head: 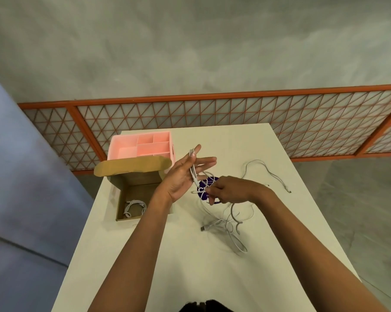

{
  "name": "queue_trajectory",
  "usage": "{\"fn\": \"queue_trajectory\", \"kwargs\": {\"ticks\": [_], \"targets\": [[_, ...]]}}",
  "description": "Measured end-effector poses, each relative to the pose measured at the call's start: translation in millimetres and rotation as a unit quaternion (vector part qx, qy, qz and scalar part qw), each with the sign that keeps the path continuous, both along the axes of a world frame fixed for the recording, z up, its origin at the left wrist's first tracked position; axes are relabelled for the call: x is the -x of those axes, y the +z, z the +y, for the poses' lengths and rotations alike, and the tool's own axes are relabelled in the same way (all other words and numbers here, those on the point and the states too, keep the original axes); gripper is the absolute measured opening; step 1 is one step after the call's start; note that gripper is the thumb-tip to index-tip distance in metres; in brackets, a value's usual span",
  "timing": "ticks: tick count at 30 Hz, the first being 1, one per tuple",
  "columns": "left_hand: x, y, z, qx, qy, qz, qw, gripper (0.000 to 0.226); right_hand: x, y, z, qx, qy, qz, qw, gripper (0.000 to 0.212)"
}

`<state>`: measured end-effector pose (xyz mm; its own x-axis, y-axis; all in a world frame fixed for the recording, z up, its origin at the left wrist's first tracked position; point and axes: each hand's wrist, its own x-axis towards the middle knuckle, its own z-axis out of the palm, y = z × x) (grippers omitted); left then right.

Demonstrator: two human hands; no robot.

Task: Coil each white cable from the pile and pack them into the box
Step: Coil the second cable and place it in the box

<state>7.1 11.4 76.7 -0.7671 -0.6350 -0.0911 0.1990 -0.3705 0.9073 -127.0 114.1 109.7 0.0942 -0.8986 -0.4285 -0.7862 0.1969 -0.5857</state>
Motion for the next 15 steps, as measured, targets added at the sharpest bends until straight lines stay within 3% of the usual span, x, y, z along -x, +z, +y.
{"fn": "queue_trajectory", "kwargs": {"ticks": [6,11,15], "targets": [[3,-9,5,0.033,-0.014,-0.086,0.996,0.047,1,27,-5,0.029,0.029,0.053,0.998,0.048],[5,-13,10,0.153,-0.06,-0.214,0.963,0.047,7,40,-14,0.108,0.014,0.113,0.988,0.047],[6,1,19,0.186,-0.098,-0.229,0.95,0.038,16,45,-19,0.151,-0.02,0.101,0.983,0.043]]}}
